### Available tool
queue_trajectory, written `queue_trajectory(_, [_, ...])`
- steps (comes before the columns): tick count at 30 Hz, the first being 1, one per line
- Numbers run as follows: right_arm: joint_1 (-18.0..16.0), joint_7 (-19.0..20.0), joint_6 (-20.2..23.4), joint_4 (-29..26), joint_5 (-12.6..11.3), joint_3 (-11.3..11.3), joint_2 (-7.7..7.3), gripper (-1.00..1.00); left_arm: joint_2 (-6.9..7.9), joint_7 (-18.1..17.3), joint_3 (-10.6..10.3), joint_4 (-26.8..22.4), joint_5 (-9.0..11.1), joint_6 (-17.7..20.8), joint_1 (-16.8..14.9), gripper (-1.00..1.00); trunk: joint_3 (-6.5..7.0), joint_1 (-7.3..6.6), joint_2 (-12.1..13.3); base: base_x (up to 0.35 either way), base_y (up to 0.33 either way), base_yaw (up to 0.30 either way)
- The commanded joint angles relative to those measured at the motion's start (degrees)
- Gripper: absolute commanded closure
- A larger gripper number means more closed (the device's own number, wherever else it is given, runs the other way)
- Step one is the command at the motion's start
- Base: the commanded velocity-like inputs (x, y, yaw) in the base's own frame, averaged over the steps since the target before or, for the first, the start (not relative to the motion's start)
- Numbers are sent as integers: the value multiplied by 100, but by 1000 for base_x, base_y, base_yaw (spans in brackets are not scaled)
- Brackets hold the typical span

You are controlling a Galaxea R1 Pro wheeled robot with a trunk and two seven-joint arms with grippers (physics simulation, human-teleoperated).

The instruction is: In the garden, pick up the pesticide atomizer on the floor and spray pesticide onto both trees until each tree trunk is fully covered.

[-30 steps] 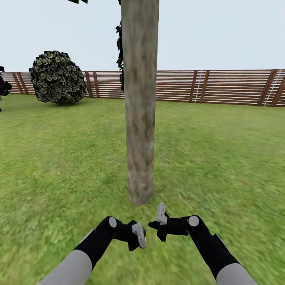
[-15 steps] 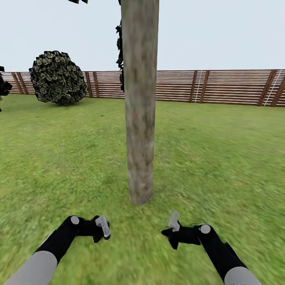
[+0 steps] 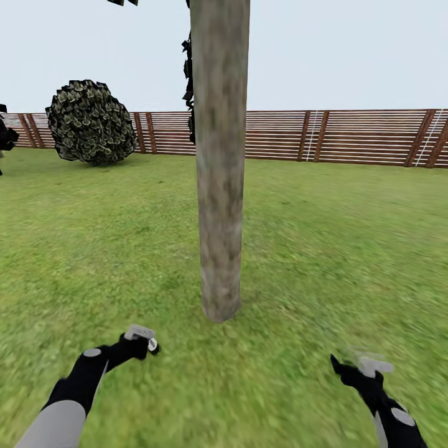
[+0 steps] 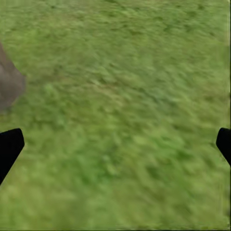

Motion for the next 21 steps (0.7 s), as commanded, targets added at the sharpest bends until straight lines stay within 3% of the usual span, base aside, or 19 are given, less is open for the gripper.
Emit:
queue_trajectory(1, [113, -5, -280, 100, 0, -276, 3, -100, -27, 240, 30, 41, 79, 50, -1, 100, 1, 0, 0, 0, 0, 0])
queue_trajectory(3, [382, 0, -948, 325, 18, -634, 5, -100, -74, 603, 54, 95, 155, 296, -3, 100, 1, 0, 0, 0, 0, 0])
queue_trajectory(4, [500, 7, -1282, 393, 27, -725, -2, -100, -131, 864, 59, 118, 187, 682, -7, 100, 1, 0, 0, 0, 0, 0])
queue_trajectory(6, [608, 11, -1533, 446, 32, -775, -5, -100, -196, 1087, 50, 125, 194, 1080, -7, 100, 1, 0, 0, 0, 0, 0])
queue_trajectory(7, [732, 14, -1664, 470, 35, -803, -10, -100, -306, 1267, 34, 124, 184, 1534, -22, 100, 1, 0, 0, 0, 0, 0])
queue_trajectory(9, [783, 14, -1701, 485, 35, -813, -11, -100, -421, 1325, 26, 120, 163, 1830, -35, 100, 1, 0, 0, 0, 0, 0])
queue_trajectory(13, [823, 4, -1708, 476, 25, -833, -20, -100, -568, 1506, 25, 124, 138, 2077, -74, 100, 1, 0, 0, 0, 0, 0])
queue_trajectory(16, [829, -28, -1680, 493, 6, -843, -233, -100, -601, 1899, 38, 123, 188, 2104, -52, 100, 1, 0, 0, 0, 0, 0])
queue_trajectory(21, [840, -39, -1677, 508, 1, -848, -263, -100, -644, 2002, 50, 117, 187, 2106, -28, 100, 1, 0, 0, 193, 0, -53])
